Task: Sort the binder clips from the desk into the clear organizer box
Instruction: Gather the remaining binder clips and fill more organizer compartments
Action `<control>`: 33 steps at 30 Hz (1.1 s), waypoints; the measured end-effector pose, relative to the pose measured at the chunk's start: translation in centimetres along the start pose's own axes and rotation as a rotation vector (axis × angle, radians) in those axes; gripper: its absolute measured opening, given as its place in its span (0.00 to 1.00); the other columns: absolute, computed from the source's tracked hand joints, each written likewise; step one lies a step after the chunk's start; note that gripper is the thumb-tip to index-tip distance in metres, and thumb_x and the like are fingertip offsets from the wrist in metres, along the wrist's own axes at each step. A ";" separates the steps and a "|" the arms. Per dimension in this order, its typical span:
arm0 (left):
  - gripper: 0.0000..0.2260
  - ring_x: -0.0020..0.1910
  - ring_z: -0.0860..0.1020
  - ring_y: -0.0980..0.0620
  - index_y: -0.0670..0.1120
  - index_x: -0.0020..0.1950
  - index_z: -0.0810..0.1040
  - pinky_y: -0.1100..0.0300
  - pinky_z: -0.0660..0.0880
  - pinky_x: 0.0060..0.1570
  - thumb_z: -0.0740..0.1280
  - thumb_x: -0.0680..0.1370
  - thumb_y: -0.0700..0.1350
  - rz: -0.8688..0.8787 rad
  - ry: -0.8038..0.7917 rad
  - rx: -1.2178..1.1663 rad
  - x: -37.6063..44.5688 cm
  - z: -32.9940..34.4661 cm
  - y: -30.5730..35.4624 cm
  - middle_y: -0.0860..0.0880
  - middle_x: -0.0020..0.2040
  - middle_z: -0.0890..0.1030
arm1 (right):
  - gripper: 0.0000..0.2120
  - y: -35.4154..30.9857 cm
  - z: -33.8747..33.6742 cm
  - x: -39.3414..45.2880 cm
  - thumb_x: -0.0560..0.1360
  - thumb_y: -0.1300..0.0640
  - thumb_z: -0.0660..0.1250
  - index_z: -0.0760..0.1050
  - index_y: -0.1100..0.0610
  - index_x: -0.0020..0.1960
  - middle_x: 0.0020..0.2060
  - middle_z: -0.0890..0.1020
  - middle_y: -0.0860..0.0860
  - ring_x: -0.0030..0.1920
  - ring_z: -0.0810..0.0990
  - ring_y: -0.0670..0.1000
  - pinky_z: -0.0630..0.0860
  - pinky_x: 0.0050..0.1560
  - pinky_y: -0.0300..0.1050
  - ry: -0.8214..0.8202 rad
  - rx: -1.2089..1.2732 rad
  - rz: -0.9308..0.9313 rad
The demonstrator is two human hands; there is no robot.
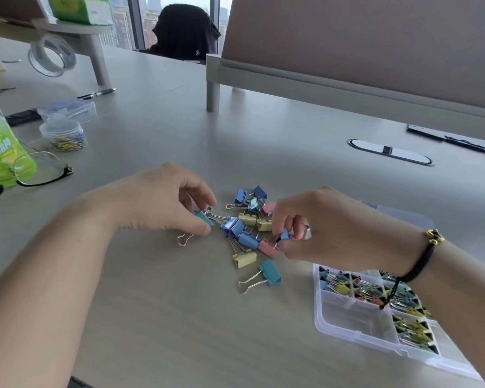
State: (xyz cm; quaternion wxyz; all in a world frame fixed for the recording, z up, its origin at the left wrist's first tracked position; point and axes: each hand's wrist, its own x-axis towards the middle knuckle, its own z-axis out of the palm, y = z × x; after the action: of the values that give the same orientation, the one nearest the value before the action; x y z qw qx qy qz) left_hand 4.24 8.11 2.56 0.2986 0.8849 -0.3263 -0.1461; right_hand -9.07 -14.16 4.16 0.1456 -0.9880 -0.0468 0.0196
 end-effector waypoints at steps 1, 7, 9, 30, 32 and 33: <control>0.14 0.35 0.78 0.64 0.59 0.46 0.83 0.61 0.78 0.48 0.81 0.63 0.50 0.001 -0.006 0.010 0.0 0.0 0.1 0.58 0.39 0.82 | 0.05 0.2 -0.1 0.1 0.69 0.51 0.72 0.80 0.44 0.45 0.37 0.80 0.42 0.39 0.81 0.43 0.79 0.41 0.42 0.043 0.097 0.023; 0.09 0.31 0.77 0.64 0.55 0.43 0.83 0.72 0.72 0.34 0.75 0.69 0.41 0.021 0.030 0.062 0.7 0.7 0.2 0.59 0.34 0.82 | 0.11 0.8 -1.3 0.8 0.76 0.70 0.64 0.80 0.60 0.52 0.32 0.81 0.52 0.41 0.83 0.59 0.80 0.46 0.50 0.263 1.062 0.208; 0.09 0.31 0.76 0.64 0.55 0.43 0.82 0.70 0.72 0.34 0.73 0.69 0.41 0.034 0.054 0.095 0.8 1.0 0.4 0.57 0.34 0.82 | 0.12 0.8 -1.6 1.1 0.76 0.73 0.60 0.79 0.64 0.51 0.32 0.79 0.54 0.39 0.81 0.56 0.79 0.42 0.45 0.255 1.281 0.289; 0.12 0.30 0.71 0.55 0.45 0.58 0.76 0.64 0.68 0.31 0.67 0.78 0.34 0.186 -0.016 -0.624 0.7 3.4 3.9 0.50 0.36 0.79 | 0.07 -1.5 -1.0 0.9 0.69 0.50 0.76 0.84 0.51 0.46 0.34 0.86 0.49 0.26 0.73 0.41 0.67 0.27 0.34 0.238 0.672 0.137; 0.12 0.30 0.73 0.57 0.46 0.59 0.76 0.66 0.69 0.31 0.69 0.77 0.36 0.229 -0.003 -0.603 0.5 4.3 5.5 0.53 0.35 0.81 | 0.02 -1.1 -1.3 -0.2 0.71 0.56 0.76 0.85 0.54 0.43 0.28 0.83 0.46 0.22 0.70 0.41 0.64 0.25 0.33 0.276 0.737 0.133; 0.13 0.30 0.75 0.58 0.47 0.59 0.77 0.67 0.70 0.32 0.70 0.77 0.37 0.248 0.015 -0.580 0.5 4.7 6.4 0.54 0.35 0.82 | 0.00 -0.7 -1.5 -0.9 0.71 0.58 0.76 0.85 0.54 0.42 0.25 0.81 0.45 0.21 0.68 0.42 0.63 0.25 0.33 0.294 0.763 0.130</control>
State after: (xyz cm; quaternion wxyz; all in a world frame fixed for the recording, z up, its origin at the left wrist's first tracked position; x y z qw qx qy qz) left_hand -0.65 1.82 2.87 0.5564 0.7172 -0.3745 -0.1891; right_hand -9.92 -14.02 5.84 0.5049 -0.8564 0.0478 -0.0967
